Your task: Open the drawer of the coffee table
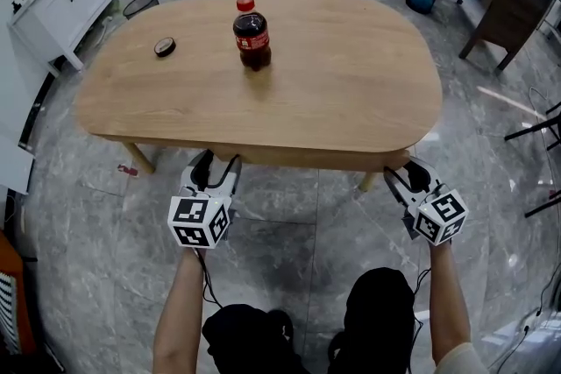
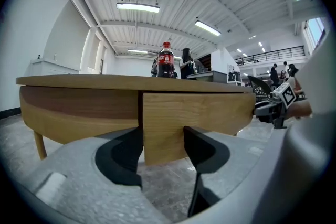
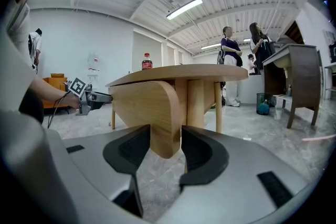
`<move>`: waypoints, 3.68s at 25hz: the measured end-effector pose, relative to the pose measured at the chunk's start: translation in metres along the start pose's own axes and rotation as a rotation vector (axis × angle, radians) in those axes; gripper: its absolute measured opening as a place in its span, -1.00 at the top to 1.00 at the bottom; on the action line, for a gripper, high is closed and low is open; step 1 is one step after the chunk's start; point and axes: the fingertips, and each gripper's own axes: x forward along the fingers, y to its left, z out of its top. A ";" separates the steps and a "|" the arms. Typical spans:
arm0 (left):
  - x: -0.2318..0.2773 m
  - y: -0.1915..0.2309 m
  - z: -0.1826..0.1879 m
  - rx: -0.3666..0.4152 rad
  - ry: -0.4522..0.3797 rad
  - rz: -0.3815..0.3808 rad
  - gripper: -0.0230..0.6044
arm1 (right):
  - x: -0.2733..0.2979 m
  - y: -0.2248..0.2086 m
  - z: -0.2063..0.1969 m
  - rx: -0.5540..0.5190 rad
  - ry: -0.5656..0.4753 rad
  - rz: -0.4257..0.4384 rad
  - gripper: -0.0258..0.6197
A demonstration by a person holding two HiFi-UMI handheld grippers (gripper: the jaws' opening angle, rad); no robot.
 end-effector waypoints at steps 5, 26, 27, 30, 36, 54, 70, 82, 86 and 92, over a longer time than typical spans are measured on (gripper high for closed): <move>0.002 0.000 0.001 -0.012 0.010 -0.008 0.18 | 0.002 0.003 0.003 -0.005 0.000 -0.002 0.33; -0.026 -0.013 -0.008 -0.013 0.102 0.021 0.18 | -0.021 0.019 -0.004 0.041 -0.016 -0.017 0.34; -0.029 -0.013 -0.009 -0.009 0.103 0.021 0.18 | -0.023 0.020 -0.005 0.043 -0.017 -0.015 0.35; -0.036 -0.016 -0.010 -0.009 0.088 0.033 0.18 | -0.028 0.025 -0.007 0.048 -0.014 -0.005 0.35; -0.049 -0.020 -0.013 -0.019 0.071 0.061 0.17 | -0.037 0.034 -0.010 0.039 0.007 0.000 0.37; -0.080 -0.030 -0.022 -0.025 0.076 0.084 0.17 | -0.059 0.054 -0.017 0.046 0.032 0.017 0.37; -0.105 -0.039 -0.031 -0.022 0.084 0.086 0.18 | -0.079 0.072 -0.026 0.055 0.052 0.056 0.38; -0.119 -0.040 -0.038 -0.021 0.112 0.074 0.17 | -0.092 0.089 -0.034 0.076 0.071 0.060 0.38; -0.122 -0.039 -0.036 -0.025 0.099 0.086 0.17 | -0.091 0.090 -0.031 0.074 0.072 0.063 0.38; -0.127 -0.042 -0.042 -0.025 0.104 0.086 0.18 | -0.096 0.094 -0.038 0.085 0.085 0.060 0.38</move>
